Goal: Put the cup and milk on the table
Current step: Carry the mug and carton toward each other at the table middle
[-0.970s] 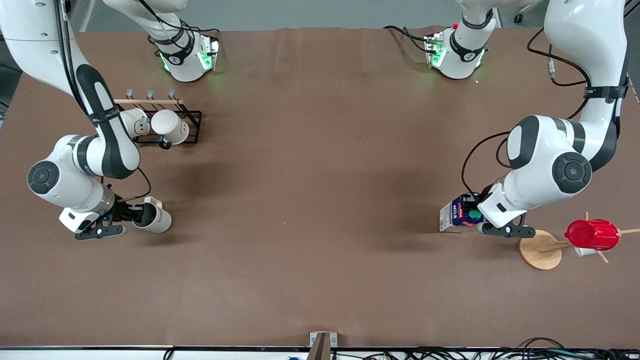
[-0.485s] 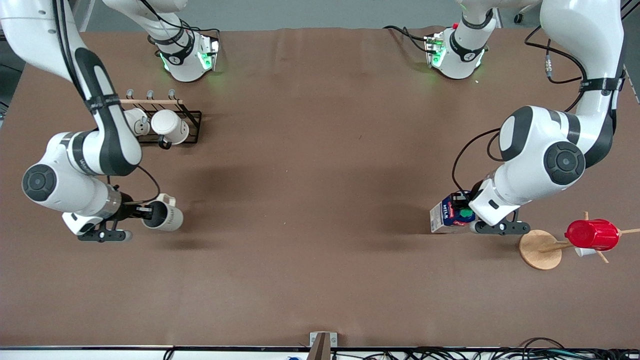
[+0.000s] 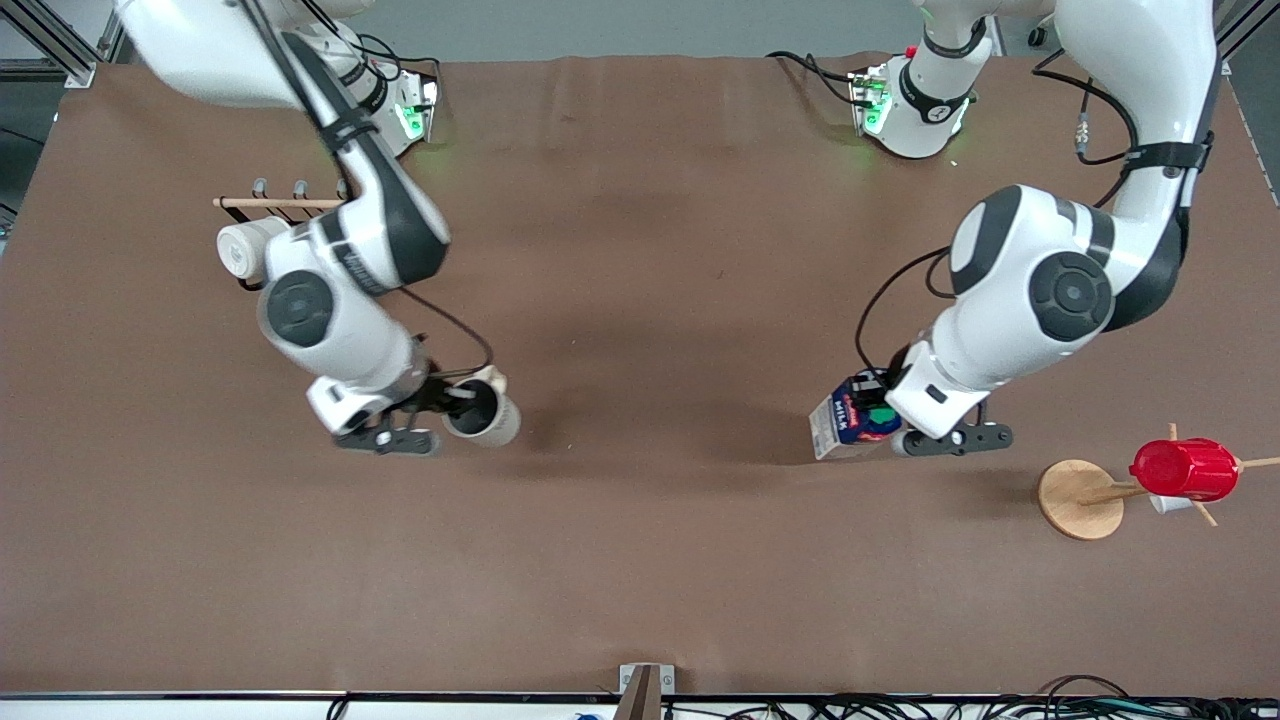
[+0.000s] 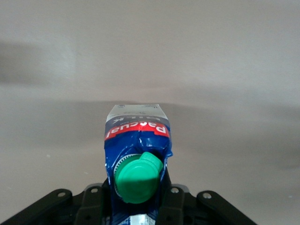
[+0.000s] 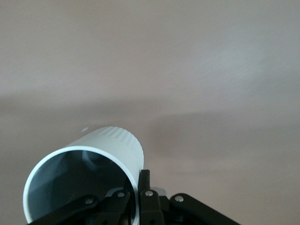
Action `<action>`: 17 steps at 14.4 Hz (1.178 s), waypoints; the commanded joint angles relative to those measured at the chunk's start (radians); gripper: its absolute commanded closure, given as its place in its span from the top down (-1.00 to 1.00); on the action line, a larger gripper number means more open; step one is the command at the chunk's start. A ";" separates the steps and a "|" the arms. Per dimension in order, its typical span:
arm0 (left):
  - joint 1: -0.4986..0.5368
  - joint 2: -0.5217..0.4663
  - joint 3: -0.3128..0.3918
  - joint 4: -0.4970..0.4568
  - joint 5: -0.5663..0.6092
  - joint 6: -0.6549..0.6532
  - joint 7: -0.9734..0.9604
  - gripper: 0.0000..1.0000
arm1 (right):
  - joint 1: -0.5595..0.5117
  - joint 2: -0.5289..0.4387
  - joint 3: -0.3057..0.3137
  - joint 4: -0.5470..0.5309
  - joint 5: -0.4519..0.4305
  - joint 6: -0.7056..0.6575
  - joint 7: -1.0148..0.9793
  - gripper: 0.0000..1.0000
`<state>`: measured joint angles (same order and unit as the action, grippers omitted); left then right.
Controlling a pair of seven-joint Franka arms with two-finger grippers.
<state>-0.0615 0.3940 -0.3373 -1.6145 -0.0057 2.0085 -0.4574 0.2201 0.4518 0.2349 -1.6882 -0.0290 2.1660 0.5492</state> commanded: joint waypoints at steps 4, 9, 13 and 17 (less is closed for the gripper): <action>-0.122 0.046 0.001 0.082 0.012 -0.020 -0.197 -0.28 | 0.166 0.108 0.015 0.038 -0.106 0.070 0.222 -1.00; -0.240 0.135 0.001 0.165 0.009 -0.019 -0.346 -0.30 | 0.193 0.183 0.084 0.038 -0.238 0.162 0.323 -0.98; -0.296 0.190 0.004 0.196 0.009 -0.010 -0.380 -0.30 | 0.196 0.199 0.093 0.036 -0.262 0.164 0.356 0.03; -0.342 0.229 0.006 0.223 0.009 0.007 -0.417 -0.30 | 0.165 0.182 0.121 0.033 -0.256 0.149 0.356 1.00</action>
<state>-0.3733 0.5938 -0.3379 -1.4410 -0.0057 2.0198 -0.8375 0.4213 0.6429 0.3181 -1.6601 -0.2611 2.3316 0.8786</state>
